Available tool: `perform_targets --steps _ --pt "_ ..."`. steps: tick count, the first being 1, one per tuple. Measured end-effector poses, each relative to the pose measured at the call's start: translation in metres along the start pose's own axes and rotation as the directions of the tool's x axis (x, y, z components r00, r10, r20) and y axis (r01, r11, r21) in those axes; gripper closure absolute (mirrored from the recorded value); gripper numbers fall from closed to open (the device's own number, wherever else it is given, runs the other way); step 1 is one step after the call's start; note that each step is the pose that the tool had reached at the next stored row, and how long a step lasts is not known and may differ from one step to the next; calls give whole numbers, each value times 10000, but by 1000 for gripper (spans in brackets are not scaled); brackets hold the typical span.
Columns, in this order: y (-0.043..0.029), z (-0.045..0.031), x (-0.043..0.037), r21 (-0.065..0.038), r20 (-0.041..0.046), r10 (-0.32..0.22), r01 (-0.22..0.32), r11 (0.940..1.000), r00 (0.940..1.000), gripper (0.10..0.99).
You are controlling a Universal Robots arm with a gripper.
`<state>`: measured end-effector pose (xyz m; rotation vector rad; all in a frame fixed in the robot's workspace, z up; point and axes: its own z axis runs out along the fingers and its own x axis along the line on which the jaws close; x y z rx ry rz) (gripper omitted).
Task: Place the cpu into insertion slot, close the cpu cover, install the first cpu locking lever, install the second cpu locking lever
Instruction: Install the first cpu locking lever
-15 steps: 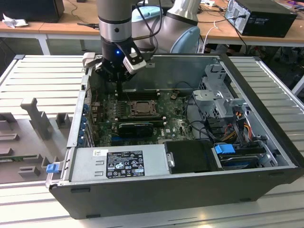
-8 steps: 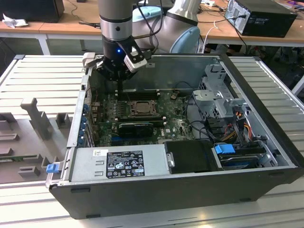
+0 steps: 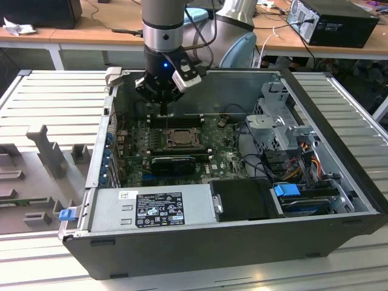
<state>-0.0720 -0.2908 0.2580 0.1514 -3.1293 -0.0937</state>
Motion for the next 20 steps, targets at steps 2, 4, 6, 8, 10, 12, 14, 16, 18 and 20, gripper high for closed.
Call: perform_targets --steps 2,4,6,8,10,12,14,16,18,20 --pt "-11 2 -111 -2 -16 1 -1 10000 10000 980" --pt "-28 4 -285 -4 -41 0 0 10000 10000 980" --pt "-35 3 -344 -70 -46 -1 1 10000 10000 980" --pt "-35 6 -349 -309 -23 3 -4 9995 10000 980" --pt "-36 14 -351 -463 -6 31 -31 9989 10000 980" --pt "-39 29 -353 -595 10 86 -85 9982 10000 980" --pt "-40 52 -356 -640 22 212 -210 9977 9998 980" --pt "-44 101 -359 -640 25 287 -285 9975 9996 980" --pt "-46 138 -364 -640 25 291 -289 9975 9996 980" --pt "-49 175 -367 -639 26 302 -300 9975 9995 980"
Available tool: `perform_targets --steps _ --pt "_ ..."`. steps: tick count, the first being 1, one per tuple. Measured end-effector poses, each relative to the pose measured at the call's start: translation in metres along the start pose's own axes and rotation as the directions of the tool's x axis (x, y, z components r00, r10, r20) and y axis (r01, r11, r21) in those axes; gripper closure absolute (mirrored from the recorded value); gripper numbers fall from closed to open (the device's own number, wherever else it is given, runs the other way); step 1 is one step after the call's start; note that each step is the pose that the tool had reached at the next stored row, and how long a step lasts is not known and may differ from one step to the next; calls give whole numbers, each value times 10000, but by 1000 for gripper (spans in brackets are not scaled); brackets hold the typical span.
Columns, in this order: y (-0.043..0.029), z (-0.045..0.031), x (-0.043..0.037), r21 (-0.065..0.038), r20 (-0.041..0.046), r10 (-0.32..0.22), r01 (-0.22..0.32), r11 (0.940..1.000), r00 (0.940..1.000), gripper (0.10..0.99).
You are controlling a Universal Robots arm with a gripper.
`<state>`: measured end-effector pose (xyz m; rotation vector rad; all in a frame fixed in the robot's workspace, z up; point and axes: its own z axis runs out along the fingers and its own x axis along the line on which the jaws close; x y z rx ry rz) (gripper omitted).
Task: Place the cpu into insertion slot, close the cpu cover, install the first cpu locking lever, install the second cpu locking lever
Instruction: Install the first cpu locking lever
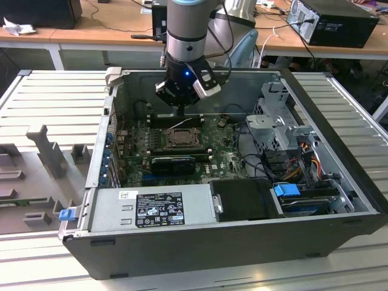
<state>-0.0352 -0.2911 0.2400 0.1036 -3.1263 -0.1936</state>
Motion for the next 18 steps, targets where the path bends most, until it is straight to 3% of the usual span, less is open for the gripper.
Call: perform_targets --steps 18 --pt "-26 166 -142 15 4 -2 2 10000 10000 980"
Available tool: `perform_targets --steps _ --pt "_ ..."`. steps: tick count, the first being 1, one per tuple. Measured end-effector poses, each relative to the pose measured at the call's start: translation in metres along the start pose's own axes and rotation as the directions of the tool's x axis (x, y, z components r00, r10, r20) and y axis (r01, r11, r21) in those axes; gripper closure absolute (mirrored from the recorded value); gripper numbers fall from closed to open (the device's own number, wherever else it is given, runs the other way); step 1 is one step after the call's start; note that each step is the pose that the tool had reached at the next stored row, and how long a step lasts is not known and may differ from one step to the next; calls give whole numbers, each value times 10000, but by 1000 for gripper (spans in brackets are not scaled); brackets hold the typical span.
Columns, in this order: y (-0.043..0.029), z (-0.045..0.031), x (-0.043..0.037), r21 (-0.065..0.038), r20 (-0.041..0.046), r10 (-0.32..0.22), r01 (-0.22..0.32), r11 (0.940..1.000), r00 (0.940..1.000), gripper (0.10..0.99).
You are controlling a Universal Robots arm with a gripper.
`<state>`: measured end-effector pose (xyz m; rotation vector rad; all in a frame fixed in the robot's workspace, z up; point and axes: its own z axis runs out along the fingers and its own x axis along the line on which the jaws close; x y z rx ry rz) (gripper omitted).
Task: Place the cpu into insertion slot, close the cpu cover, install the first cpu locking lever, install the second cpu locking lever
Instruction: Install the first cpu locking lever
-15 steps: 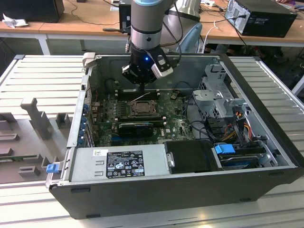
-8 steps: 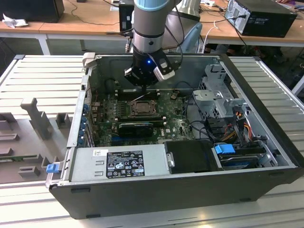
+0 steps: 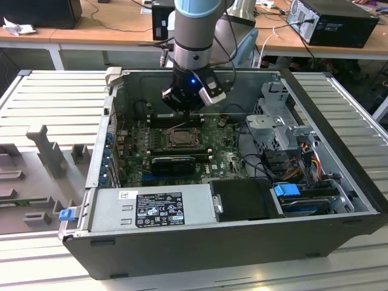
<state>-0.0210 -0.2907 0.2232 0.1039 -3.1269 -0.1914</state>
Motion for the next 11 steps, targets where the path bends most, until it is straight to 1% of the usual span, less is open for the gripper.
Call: perform_targets --steps 11 --pt "-10 61 -40 0 0 1 -1 10000 10000 980"
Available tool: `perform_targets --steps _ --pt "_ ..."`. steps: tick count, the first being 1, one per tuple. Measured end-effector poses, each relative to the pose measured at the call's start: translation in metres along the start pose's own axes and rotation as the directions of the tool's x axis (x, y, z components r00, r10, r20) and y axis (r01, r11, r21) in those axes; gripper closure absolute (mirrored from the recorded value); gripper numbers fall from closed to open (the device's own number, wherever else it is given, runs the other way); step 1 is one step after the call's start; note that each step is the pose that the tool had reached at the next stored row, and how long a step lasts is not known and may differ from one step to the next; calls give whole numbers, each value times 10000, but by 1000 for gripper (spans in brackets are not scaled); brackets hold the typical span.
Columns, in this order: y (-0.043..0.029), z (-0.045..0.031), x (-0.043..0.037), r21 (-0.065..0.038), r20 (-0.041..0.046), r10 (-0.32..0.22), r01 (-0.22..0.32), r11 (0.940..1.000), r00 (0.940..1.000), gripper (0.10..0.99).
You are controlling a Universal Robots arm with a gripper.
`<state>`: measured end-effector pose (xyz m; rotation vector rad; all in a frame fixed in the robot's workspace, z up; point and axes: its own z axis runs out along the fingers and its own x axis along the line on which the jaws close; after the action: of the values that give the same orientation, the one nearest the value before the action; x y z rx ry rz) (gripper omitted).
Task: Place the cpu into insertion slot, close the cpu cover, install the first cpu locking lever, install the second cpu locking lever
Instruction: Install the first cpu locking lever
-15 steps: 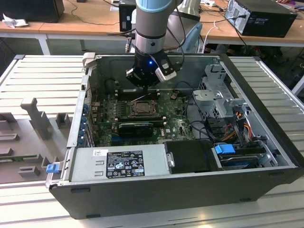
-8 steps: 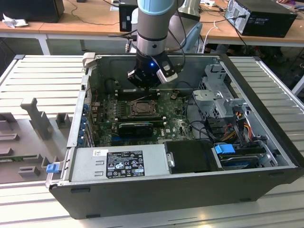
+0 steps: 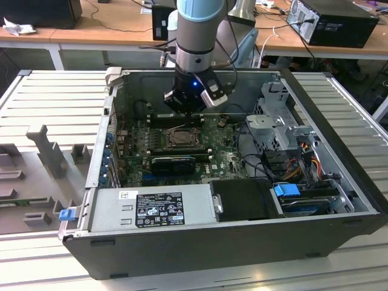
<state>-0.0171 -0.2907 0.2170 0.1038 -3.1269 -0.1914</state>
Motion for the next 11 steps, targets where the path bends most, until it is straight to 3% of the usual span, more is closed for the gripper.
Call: perform_targets --steps 11 --pt "-11 82 -16 11 0 0 0 10000 10000 980"
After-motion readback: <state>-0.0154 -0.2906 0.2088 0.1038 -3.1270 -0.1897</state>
